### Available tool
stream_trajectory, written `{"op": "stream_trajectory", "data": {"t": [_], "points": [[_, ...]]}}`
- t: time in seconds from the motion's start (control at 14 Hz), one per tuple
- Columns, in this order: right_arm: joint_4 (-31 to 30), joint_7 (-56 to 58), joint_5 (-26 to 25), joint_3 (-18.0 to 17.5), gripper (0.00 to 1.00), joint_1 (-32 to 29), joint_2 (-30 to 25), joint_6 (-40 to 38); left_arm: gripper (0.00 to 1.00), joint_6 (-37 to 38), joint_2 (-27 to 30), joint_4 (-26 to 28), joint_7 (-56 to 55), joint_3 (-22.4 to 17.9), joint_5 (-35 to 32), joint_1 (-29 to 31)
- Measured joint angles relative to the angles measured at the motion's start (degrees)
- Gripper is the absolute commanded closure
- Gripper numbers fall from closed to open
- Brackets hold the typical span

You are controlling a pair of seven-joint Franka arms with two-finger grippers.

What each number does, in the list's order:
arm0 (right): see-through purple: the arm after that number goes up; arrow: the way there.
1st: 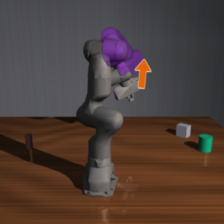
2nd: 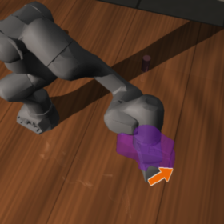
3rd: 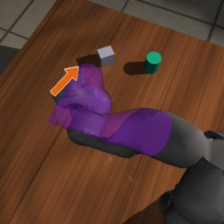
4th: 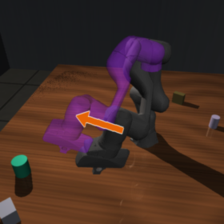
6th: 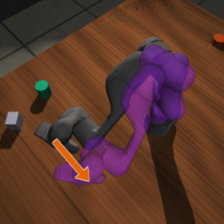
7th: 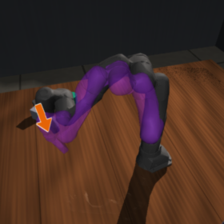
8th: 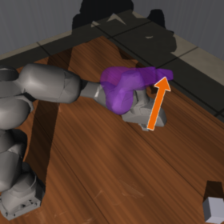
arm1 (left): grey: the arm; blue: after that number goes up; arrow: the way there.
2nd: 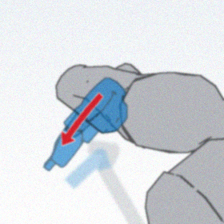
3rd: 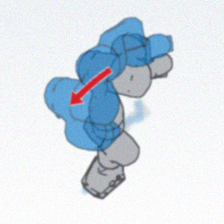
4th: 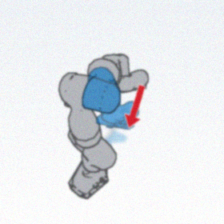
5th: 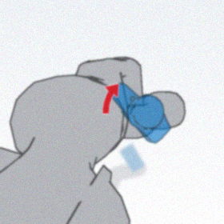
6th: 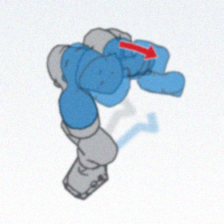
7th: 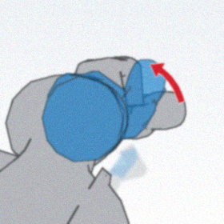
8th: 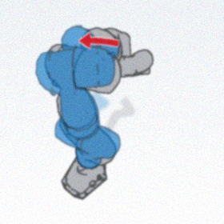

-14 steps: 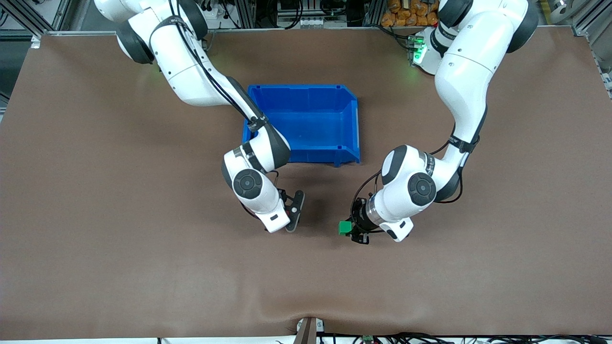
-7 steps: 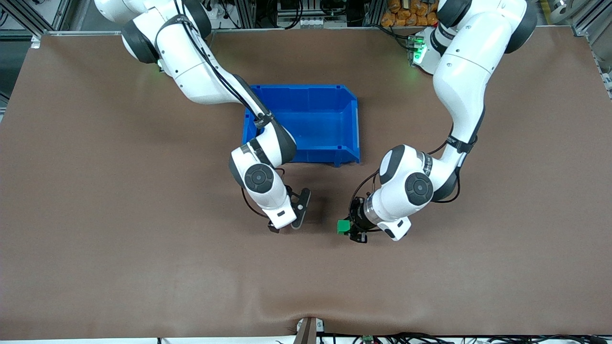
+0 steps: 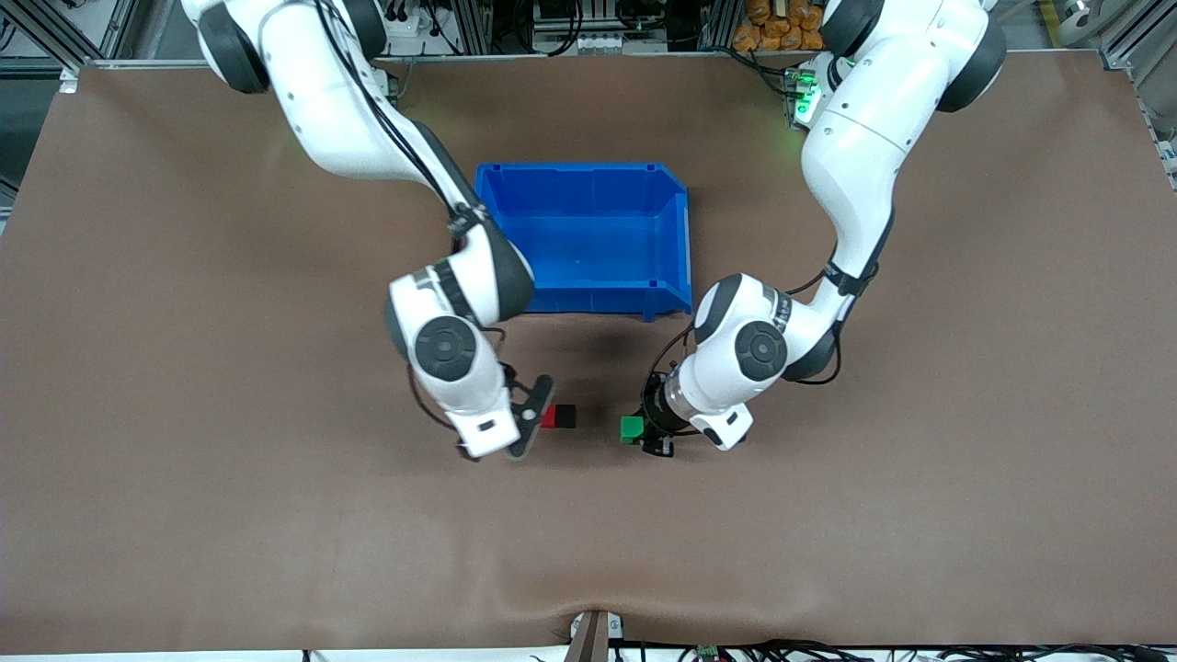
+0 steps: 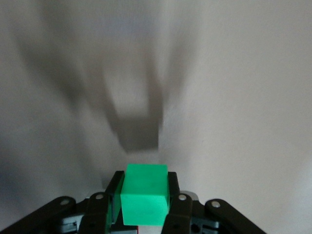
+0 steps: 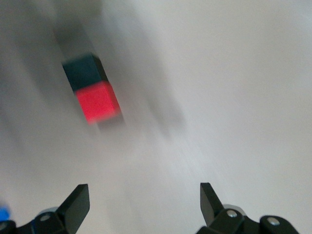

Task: Attach green and red cubes to black cube
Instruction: 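Set the red cube and green cube against the black cube, then open the right gripper and withdraw it while the left gripper holds green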

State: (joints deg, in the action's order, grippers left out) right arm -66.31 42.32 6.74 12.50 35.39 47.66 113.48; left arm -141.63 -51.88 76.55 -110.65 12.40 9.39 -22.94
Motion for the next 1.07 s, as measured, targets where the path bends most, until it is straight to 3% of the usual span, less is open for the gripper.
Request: {"op": "stream_trajectory", "data": {"t": [0.29, 0.64, 0.86, 1.07], "points": [[-0.5, -0.13, 0.04, 5.88, 0.0, -2.9, -9.4, -10.37, 1.0, -2.44, -2.17, -0.72, -1.03, -1.82, 0.0, -4.17], [-7.3, -0.85, 3.02, 7.51, 0.0, -15.3, -20.56, -15.13, 1.0, -2.53, -3.21, -1.53, -1.4, -4.53, 0.0, -7.89], [-13.89, -6.91, 3.58, 6.19, 0.0, -22.54, -28.96, -16.46, 1.0, -2.53, -3.27, -1.58, -1.4, -4.53, 0.0, -8.21], [-17.37, -18.72, 0.84, 0.24, 0.0, -28.71, -35.31, -19.78, 1.0, -2.53, -3.35, -1.7, -1.4, -4.53, 0.0, -8.5]]}}
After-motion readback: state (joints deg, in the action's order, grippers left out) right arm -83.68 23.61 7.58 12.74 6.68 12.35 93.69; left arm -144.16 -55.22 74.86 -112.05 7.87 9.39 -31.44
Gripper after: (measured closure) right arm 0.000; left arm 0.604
